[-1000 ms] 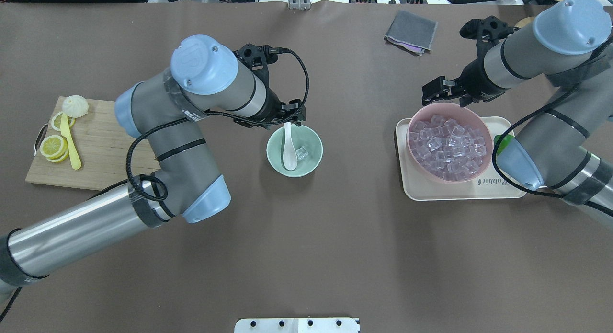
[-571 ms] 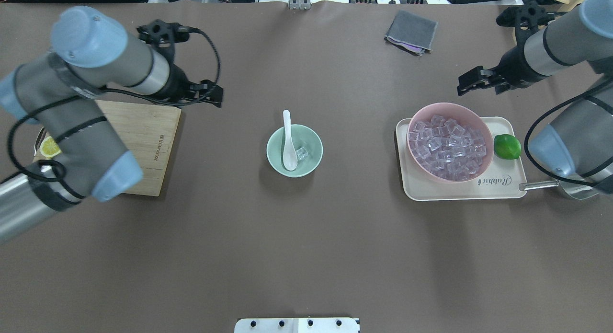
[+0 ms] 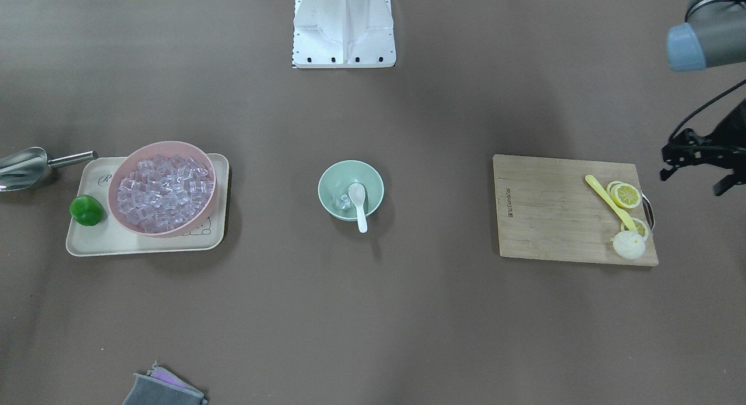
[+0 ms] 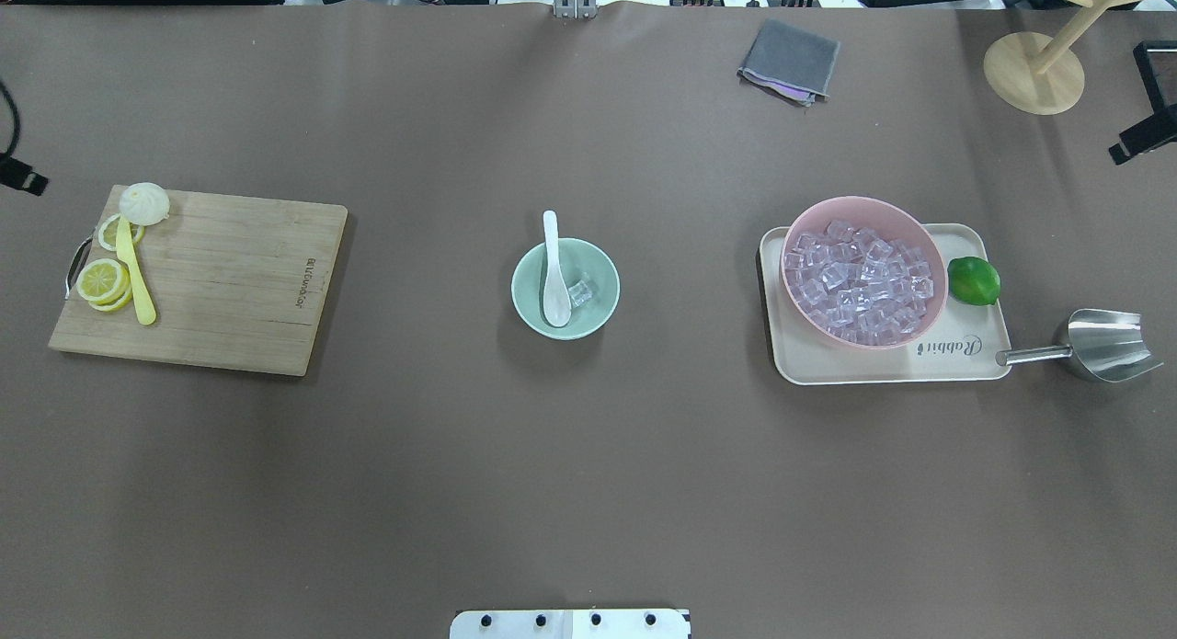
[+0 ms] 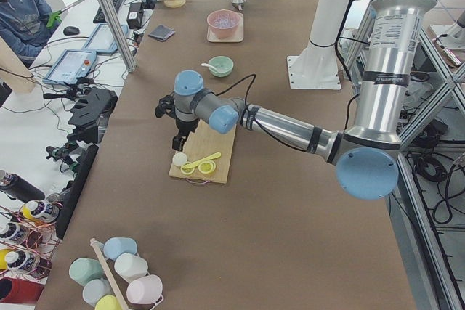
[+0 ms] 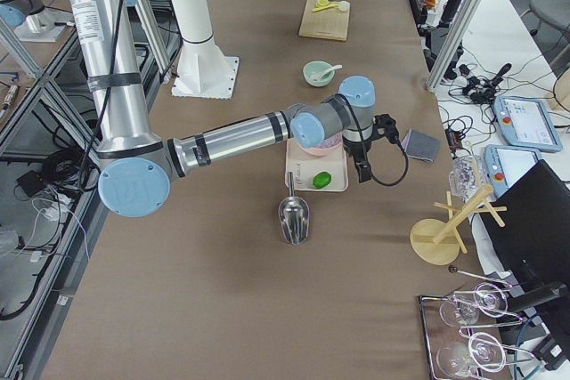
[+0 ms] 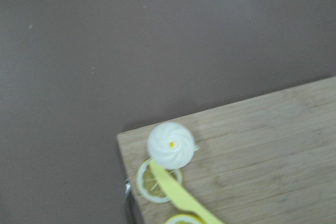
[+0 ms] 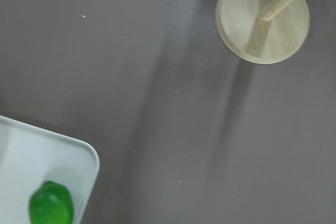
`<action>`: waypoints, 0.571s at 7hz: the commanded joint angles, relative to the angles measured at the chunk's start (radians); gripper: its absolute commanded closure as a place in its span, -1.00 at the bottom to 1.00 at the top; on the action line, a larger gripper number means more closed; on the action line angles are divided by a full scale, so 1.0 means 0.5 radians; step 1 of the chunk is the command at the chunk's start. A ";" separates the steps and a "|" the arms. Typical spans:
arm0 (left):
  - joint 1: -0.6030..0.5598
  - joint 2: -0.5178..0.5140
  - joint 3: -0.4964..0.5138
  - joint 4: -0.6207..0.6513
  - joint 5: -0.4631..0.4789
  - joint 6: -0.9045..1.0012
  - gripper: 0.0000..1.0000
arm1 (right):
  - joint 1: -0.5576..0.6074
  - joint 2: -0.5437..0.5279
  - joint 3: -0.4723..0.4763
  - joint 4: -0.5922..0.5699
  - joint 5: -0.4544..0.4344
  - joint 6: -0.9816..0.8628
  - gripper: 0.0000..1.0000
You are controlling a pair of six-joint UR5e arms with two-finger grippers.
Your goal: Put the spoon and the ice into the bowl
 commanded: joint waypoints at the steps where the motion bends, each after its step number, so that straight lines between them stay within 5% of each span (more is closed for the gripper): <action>1: -0.264 0.165 0.049 0.078 -0.230 0.241 -0.96 | 0.178 -0.010 -0.209 -0.036 0.070 -0.411 -1.00; 4: -0.265 0.206 0.070 0.167 -0.189 0.238 -0.96 | 0.227 -0.102 -0.247 -0.029 0.092 -0.489 -1.00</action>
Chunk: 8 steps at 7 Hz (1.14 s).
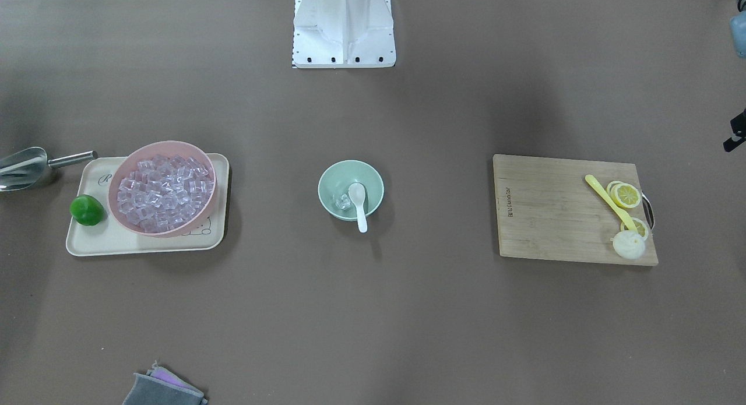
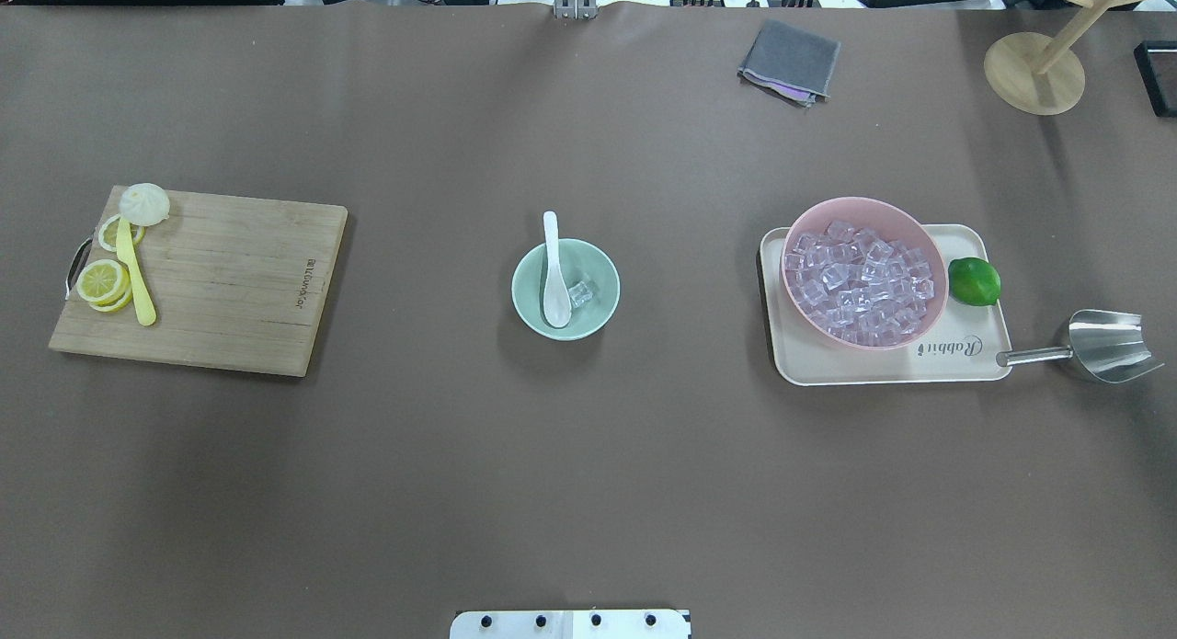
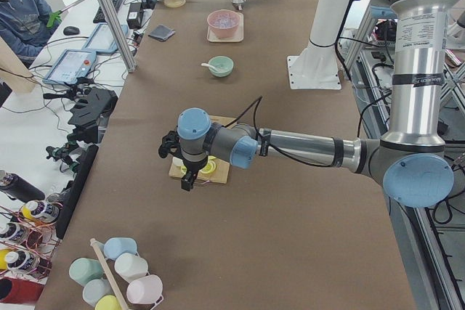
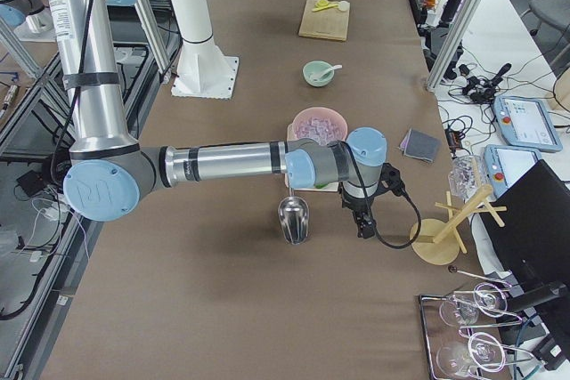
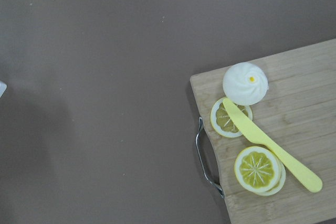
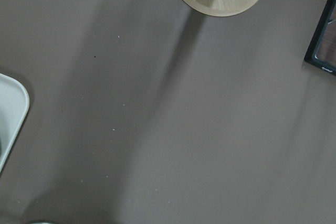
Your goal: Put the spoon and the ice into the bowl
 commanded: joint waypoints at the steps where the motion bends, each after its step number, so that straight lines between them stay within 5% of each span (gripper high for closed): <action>1: 0.004 -0.022 0.004 0.058 0.106 0.001 -0.96 | 0.012 -0.039 -0.023 0.007 0.003 -0.015 -1.00; 8: 0.004 -0.019 0.065 0.052 0.129 0.004 -0.96 | 0.000 -0.027 -0.023 0.059 0.006 0.013 -1.00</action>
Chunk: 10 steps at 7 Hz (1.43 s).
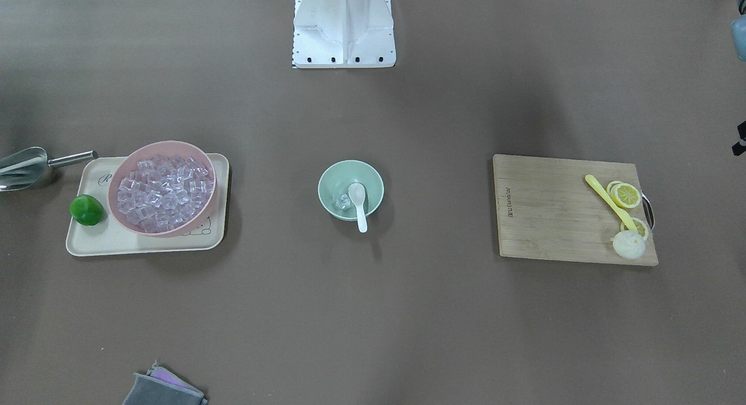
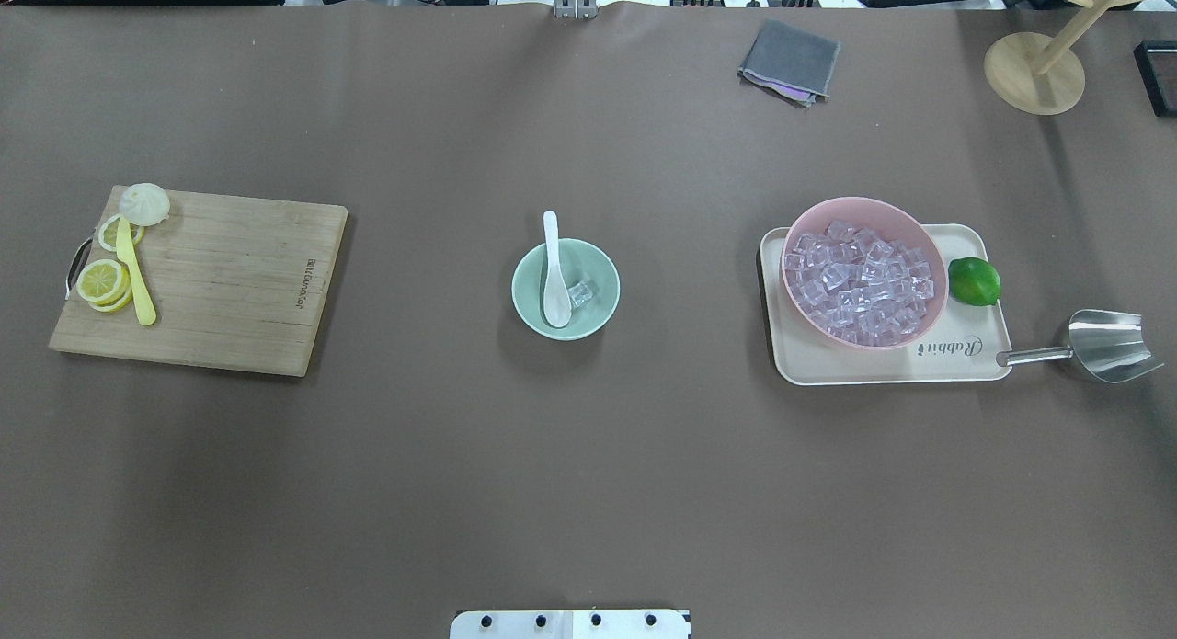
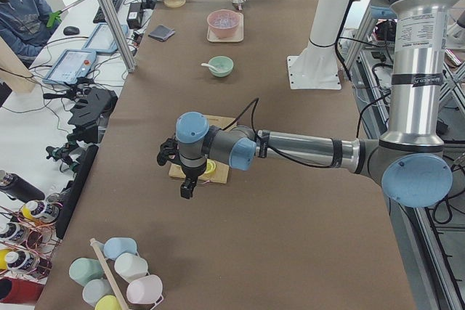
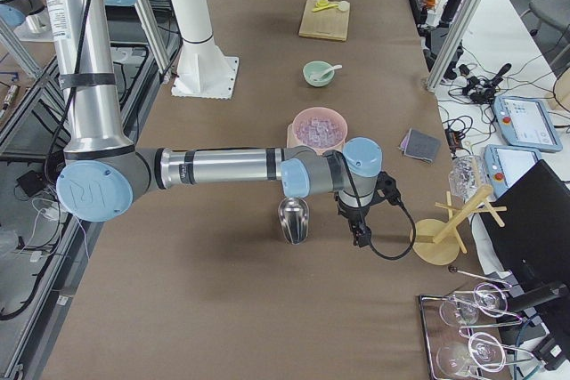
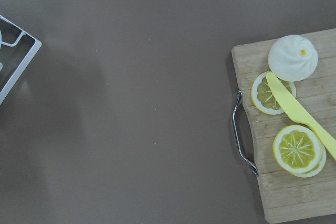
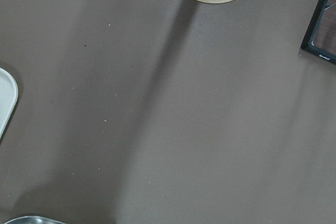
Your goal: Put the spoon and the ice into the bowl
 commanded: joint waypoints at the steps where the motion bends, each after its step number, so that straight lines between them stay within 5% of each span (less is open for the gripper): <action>1: -0.003 0.013 0.023 -0.006 0.002 0.003 -0.96 | -0.004 -0.001 0.001 0.003 0.002 0.002 -1.00; 6: -0.009 0.099 -0.065 0.006 -0.203 -0.006 -0.96 | -0.023 -0.013 -0.058 0.003 -0.004 -0.004 -1.00; 10: -0.006 0.090 -0.065 -0.006 -0.158 -0.003 -0.96 | -0.020 -0.016 -0.052 0.003 -0.001 -0.001 -1.00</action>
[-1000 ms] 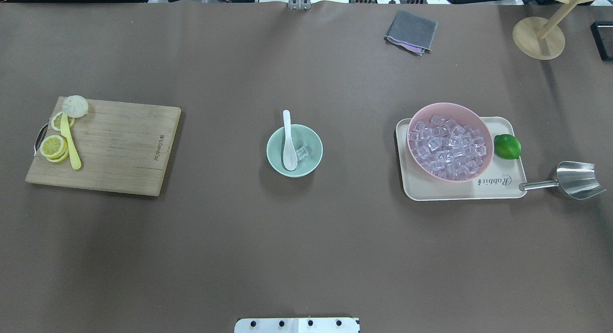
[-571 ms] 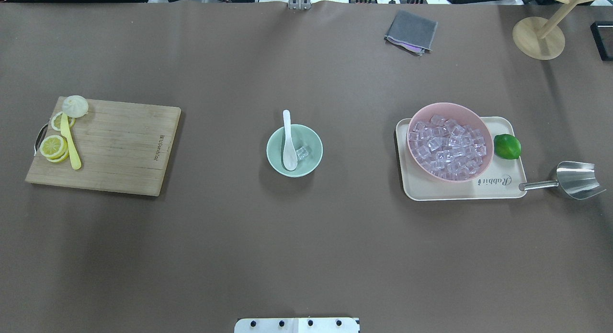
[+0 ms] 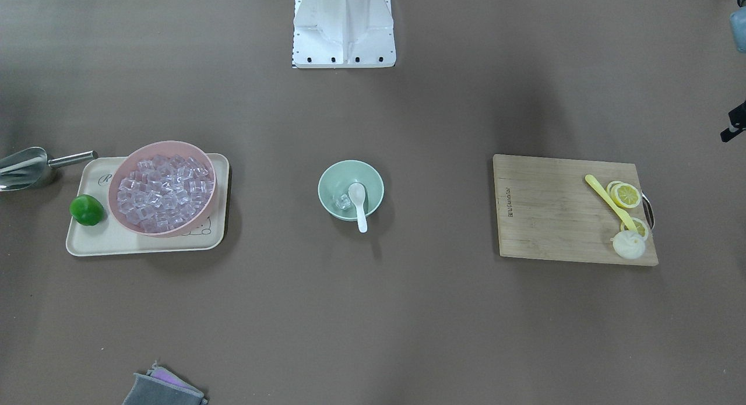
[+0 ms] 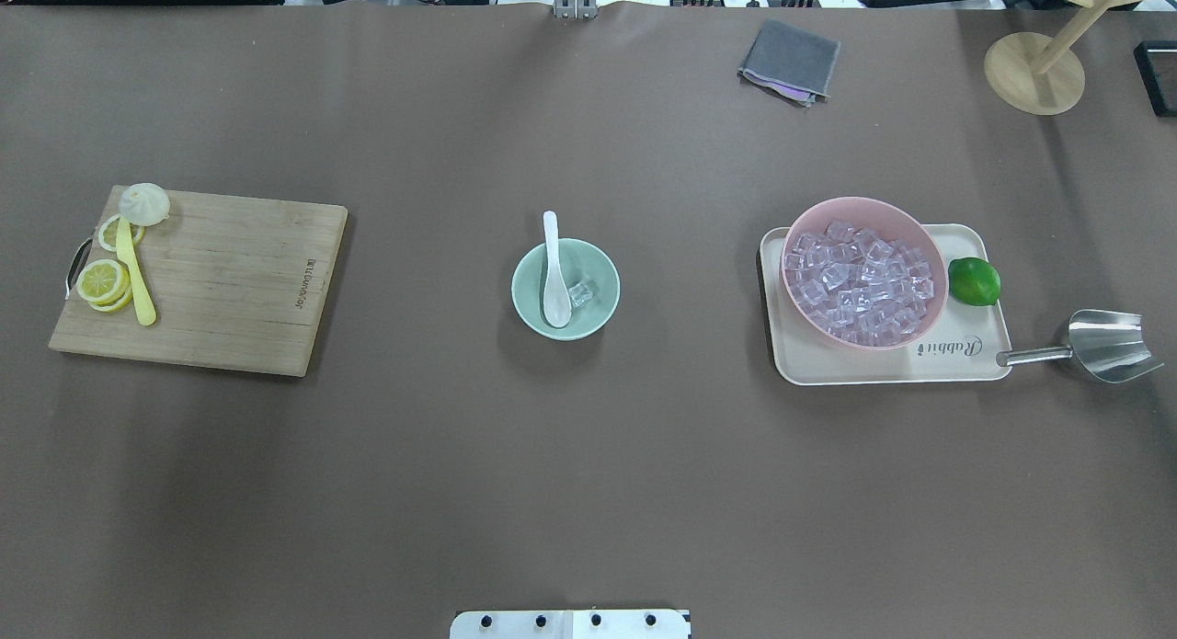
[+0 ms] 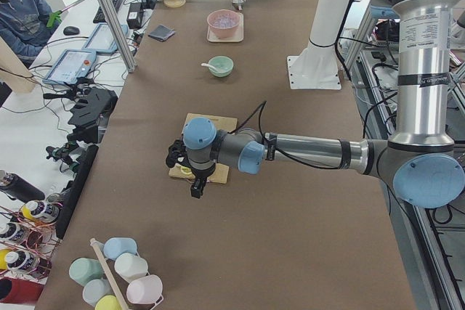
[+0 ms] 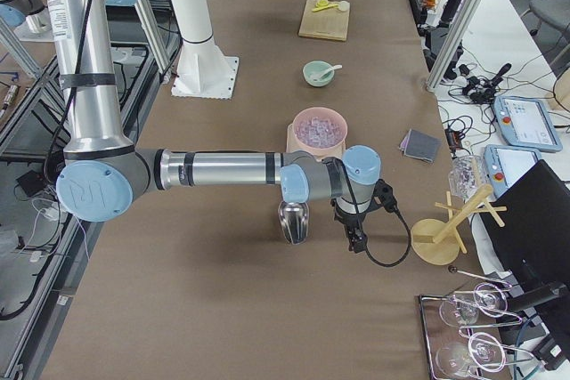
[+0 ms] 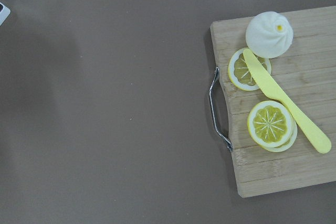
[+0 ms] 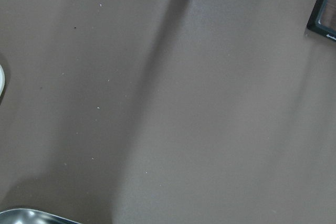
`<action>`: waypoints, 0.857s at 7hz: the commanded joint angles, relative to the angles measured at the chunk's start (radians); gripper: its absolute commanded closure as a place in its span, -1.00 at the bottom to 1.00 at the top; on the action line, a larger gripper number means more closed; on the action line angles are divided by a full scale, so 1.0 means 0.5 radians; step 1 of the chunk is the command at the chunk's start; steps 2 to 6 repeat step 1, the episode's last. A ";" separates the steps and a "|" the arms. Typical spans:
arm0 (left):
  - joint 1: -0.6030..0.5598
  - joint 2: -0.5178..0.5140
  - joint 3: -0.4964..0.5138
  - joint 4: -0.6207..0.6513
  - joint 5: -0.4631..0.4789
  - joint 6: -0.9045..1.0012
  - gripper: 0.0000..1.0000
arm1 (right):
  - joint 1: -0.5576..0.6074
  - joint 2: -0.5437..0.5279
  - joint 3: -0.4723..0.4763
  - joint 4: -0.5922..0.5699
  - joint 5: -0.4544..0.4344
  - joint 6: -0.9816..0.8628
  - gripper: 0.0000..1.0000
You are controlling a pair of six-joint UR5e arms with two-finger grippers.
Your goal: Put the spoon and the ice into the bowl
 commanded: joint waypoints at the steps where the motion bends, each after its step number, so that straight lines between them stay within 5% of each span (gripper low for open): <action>1: 0.004 -0.027 0.008 -0.006 0.015 0.002 -0.96 | 0.002 -0.001 0.000 0.000 -0.001 0.003 -1.00; 6: 0.004 -0.027 0.008 -0.006 0.015 0.002 -0.96 | 0.002 -0.001 0.000 0.000 -0.001 0.003 -1.00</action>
